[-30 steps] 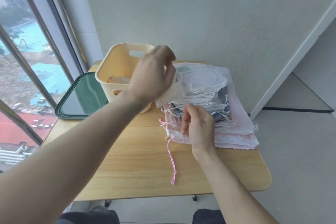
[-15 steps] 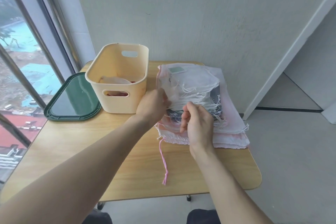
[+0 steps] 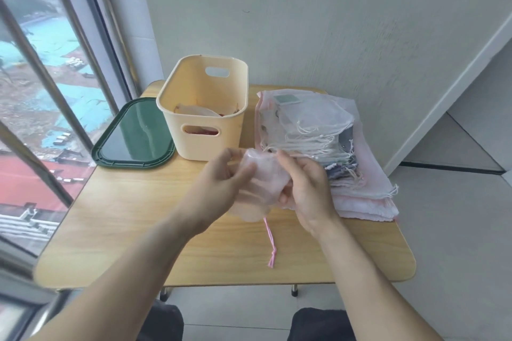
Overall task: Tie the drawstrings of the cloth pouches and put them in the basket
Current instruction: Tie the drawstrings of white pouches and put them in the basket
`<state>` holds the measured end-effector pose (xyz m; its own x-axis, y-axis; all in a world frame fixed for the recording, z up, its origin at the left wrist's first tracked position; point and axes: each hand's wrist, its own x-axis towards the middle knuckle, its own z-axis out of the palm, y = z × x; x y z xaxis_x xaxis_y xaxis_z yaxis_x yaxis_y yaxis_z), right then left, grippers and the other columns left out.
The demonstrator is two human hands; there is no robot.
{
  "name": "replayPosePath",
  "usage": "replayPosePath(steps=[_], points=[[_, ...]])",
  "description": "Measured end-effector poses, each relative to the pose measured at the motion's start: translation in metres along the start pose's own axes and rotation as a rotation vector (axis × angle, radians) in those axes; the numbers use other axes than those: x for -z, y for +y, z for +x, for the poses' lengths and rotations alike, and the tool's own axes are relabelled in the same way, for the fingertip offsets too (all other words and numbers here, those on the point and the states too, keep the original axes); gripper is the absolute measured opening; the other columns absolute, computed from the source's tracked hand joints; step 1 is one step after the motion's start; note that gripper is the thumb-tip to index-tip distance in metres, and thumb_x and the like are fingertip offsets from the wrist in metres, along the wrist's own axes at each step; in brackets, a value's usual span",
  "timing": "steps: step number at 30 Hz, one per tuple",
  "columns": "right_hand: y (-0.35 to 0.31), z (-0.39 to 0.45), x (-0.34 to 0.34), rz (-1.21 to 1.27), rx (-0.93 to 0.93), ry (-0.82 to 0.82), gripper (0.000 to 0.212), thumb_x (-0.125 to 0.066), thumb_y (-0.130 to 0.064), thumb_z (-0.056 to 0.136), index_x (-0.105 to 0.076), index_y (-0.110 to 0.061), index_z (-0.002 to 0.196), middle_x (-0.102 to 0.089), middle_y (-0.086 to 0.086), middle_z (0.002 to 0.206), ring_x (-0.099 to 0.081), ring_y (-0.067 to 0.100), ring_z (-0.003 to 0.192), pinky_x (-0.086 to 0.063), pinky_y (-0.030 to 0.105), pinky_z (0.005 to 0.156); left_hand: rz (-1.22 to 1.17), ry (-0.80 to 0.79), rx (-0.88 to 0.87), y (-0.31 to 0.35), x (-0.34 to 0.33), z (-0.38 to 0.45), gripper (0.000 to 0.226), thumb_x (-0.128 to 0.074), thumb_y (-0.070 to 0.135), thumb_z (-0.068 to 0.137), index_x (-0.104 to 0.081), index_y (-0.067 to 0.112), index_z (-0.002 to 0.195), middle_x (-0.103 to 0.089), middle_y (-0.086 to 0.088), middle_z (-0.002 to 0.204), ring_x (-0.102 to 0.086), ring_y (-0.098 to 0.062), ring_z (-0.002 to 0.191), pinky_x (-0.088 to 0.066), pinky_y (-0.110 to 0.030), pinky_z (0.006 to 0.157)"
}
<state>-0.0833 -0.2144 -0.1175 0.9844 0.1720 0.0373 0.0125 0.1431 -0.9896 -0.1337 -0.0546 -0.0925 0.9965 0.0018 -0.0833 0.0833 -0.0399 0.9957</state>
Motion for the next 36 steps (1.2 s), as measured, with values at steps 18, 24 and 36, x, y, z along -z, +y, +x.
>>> replayPosePath(steps=[18,24,36], points=[[0.009,-0.016,-0.002,-0.262,-0.08,-0.25,0.051,-0.063,-0.037,0.091,-0.068,0.013,0.081,-0.061,0.018,0.057,-0.056,0.026,0.046,-0.05,0.031,0.044,0.44,-0.082,-0.049,-0.018,0.026,-0.003,0.038,-0.078,0.048,0.08,-0.066,0.029,0.111,-0.074,0.007,0.094,-0.068,-0.003,0.09,-0.053,-0.023,0.084],[0.0,-0.02,-0.003,-0.286,-0.031,-0.128,0.047,-0.059,-0.034,0.098,-0.064,-0.003,0.063,-0.059,0.003,0.048,-0.052,0.015,0.038,-0.043,0.022,0.041,0.572,-0.052,-0.062,-0.018,0.021,-0.005,0.019,-0.069,0.036,0.09,-0.074,0.026,0.105,-0.072,0.004,0.087,-0.06,-0.001,0.076,-0.042,-0.009,0.064],[0.001,-0.021,0.002,-0.249,-0.039,-0.016,0.049,-0.055,-0.045,0.093,-0.065,-0.006,0.065,-0.059,0.005,0.054,-0.049,0.014,0.042,-0.038,0.025,0.037,0.414,-0.154,0.003,-0.011,0.018,-0.005,0.028,-0.058,0.033,0.098,-0.069,0.013,0.083,-0.057,0.001,0.068,-0.047,-0.008,0.062,-0.035,-0.02,0.058]])
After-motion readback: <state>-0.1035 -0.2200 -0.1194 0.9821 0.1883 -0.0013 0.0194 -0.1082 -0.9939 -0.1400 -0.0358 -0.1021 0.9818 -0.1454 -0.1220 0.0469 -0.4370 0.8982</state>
